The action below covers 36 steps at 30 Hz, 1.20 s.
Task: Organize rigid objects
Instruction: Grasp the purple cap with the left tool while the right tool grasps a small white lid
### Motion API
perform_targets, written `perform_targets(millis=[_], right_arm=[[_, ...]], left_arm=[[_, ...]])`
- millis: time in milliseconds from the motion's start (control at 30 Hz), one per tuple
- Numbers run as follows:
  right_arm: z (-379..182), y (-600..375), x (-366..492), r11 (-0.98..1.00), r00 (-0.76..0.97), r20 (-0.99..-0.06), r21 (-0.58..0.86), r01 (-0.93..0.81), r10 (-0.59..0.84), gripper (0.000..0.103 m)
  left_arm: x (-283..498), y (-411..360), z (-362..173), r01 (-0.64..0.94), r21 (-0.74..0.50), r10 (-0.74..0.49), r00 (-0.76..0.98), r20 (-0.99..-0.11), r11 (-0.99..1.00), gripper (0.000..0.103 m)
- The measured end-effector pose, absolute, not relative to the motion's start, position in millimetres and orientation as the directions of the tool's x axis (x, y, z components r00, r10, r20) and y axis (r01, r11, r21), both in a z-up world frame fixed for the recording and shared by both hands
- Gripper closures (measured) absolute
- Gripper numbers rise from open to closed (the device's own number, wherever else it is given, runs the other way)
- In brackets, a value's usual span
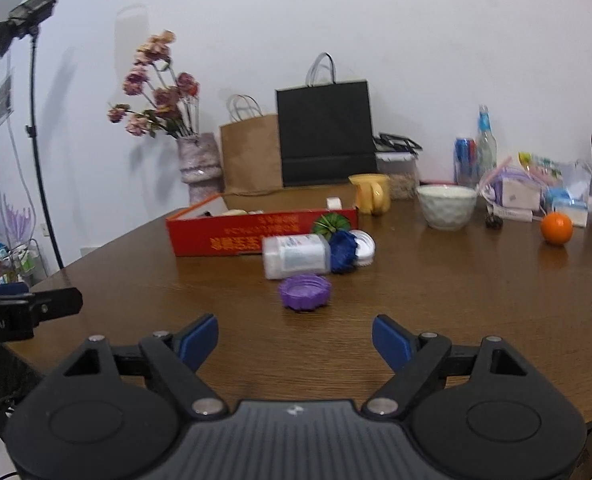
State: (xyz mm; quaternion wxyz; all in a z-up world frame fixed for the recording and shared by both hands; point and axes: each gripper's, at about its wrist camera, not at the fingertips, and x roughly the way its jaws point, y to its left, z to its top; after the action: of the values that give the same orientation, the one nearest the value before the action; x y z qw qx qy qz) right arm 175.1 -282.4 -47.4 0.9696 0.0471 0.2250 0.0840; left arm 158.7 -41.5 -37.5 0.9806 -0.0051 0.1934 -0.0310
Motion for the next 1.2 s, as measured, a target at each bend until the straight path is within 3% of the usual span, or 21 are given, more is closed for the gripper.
perform_targets(millis=[233,433,567,700,733,767,867,1200], right_arm=[[-36.4,-327.1,245.3,0.984,0.894,-0.417,0.123,-0.126,0.167,0.023],[-33.1,-359.1,325.2,0.975,0.866,-0.453,0.167,-0.149,0.210,0.036],[-45.3,-370.7,388.4,0.965,0.825,-0.507,0.201,-0.171,0.252,0.056],[-65.9,-367.3,446.9,0.964,0.772,-0.577,0.184,-0.194,0.265,0.060],[-71.1,-364.7,455.6,0.961,0.761,-0.587,0.184,-0.208,0.278,0.062],[-76.7,-361.1,464.8,0.956,0.746,-0.598,0.185,-0.227,0.293,0.068],[-88.1,-354.0,477.7,0.948,0.726,-0.609,0.196,-0.252,0.319,0.093],[-72.4,-359.5,451.1,0.967,0.795,-0.552,0.173,-0.185,0.251,0.099]], left_arm=[[215.5,-109.4,-48.6,0.150,-0.011,-0.141,0.903,-0.406,0.989,0.000],[275.4,-159.4,-63.2,0.249,-0.045,-0.242,0.855,-0.458,0.967,0.001],[312.0,-179.5,-75.6,0.269,-0.064,-0.264,0.820,-0.508,0.961,0.017],[338.9,-183.6,-87.9,0.260,-0.111,-0.275,0.764,-0.583,0.959,0.035],[342.0,-182.7,-89.4,0.263,-0.128,-0.287,0.755,-0.590,0.956,0.035],[342.1,-181.4,-89.0,0.270,-0.137,-0.299,0.759,-0.578,0.953,0.047],[345.4,-178.6,-89.9,0.263,-0.153,-0.302,0.760,-0.575,0.953,0.049],[336.6,-166.9,-77.2,0.222,-0.146,-0.266,0.792,-0.549,0.964,0.049]])
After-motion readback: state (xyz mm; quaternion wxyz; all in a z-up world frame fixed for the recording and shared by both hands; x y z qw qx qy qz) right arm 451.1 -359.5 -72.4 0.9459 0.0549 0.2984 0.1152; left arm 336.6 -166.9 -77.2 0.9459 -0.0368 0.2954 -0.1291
